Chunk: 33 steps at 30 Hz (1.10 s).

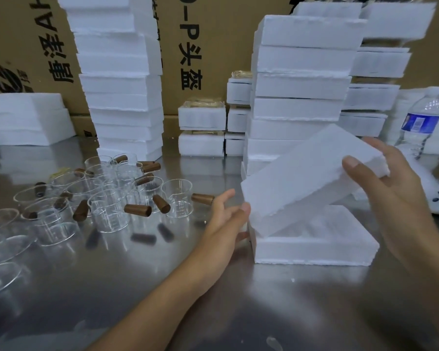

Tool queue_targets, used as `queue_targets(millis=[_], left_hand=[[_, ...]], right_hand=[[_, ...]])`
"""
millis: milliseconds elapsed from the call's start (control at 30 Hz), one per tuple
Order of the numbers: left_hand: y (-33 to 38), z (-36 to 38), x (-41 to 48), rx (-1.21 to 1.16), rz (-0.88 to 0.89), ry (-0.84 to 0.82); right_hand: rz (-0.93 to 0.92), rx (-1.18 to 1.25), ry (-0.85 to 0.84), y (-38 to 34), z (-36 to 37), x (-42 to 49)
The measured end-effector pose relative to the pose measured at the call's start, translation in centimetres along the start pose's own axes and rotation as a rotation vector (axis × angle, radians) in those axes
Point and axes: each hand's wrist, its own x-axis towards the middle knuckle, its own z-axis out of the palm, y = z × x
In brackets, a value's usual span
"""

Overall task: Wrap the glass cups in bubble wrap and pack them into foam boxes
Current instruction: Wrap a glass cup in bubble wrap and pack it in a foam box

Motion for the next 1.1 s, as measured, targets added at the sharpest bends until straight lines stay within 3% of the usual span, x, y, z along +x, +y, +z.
queue_targets(millis=[200,333,467,567,733,800,867,1100], left_hand=[[-0.1,-0.3,0.8,-0.081,-0.071,-0.003],[1.0,-1.5,1.1,-0.107,-0.012,0.185],[3.3,-3.1,1.6,-0.218,0.036,0.379],[3.8,-3.7,1.0,-0.23,0.067,0.414],[4.8,-5.4,0.1,-0.373,0.068,0.471],[5.4,-6.4,0.3,-0.382,0.085,0.531],[5.6,-7.5,0.5,-0.393,0.125,0.617],[5.4,-8.8,0.6,-0.161,0.261,0.832]], right_hand=[[-0.114,0.149,0.058,-1.4,2.9,-0.6],[-0.217,0.137,-0.058,-2.8,5.2,-2.0],[-0.405,0.014,-0.283,-3.9,7.9,-4.4],[-0.532,-0.238,-0.422,-3.5,9.7,-6.0],[-0.561,-0.478,-0.45,-1.6,12.0,-6.9],[-0.493,-0.522,-0.527,-1.0,12.5,-6.8],[-0.535,-0.578,-0.58,-0.3,12.9,-6.7],[-0.676,-0.848,-0.846,0.7,15.0,-6.7]])
